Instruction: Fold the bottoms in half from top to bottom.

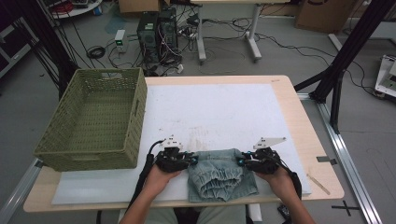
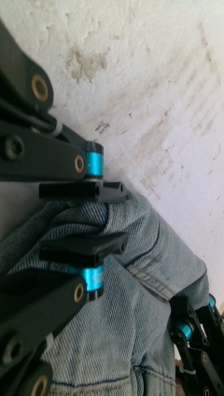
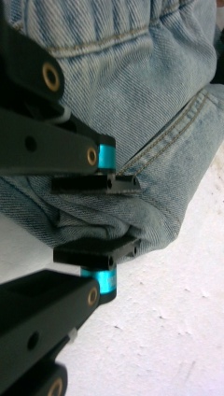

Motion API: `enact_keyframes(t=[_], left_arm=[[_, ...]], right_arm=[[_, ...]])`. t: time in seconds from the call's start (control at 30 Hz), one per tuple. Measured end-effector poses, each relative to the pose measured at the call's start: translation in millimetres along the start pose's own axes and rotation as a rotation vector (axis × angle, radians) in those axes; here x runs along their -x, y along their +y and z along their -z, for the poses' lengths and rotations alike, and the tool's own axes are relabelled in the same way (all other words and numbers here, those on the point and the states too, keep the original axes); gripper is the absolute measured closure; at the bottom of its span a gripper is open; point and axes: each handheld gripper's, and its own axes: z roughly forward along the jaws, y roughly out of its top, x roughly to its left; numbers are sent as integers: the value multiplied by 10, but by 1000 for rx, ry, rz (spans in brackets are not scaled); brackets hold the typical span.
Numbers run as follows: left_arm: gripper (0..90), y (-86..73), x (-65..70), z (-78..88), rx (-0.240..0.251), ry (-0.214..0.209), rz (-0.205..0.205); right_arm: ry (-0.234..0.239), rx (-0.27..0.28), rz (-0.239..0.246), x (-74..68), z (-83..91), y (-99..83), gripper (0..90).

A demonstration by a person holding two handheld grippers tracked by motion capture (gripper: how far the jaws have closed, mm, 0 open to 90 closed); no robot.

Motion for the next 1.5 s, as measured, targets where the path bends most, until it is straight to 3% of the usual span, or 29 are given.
enact_keyframes(t=[0.2,0.3,0.4,0.63,0.73,0.9,0.97,1.03,1.13,1.23,1.3,1.33,1.37,1.5], left_arm=[[792,125,-69,47,52,19,-22],[790,212,-135,59,102,56,-47],[790,322,-216,59,137,85,-77],[789,514,-381,0,186,138,-99],[788,551,-434,-28,187,154,-95],[739,535,-514,-90,181,187,-45],[625,542,-498,-62,199,182,-30],[540,561,-459,-12,228,166,-39],[512,579,-355,45,274,120,-62],[498,525,-249,51,268,81,-98],[498,469,-219,3,224,69,-95],[502,427,-201,-44,177,68,-93],[510,385,-188,-71,166,61,-86],[580,271,-168,-118,128,66,-77]], right_arm=[[-21,39,-13,8,28,74,753],[-35,70,-25,43,16,175,752],[-75,87,-5,75,-39,300,751],[-132,122,-19,218,-189,530,750],[-152,127,-25,264,-259,594,750],[-176,121,-49,323,-408,643,739],[-176,113,-57,322,-432,636,681],[-173,130,-63,308,-391,636,564],[-160,205,-48,235,-261,651,465],[-111,257,-10,92,-157,657,380],[-33,230,25,-1,-172,652,386],[-19,211,47,-36,-194,651,413],[5,174,75,-85,-238,648,440],[11,48,144,-125,-395,624,469]])
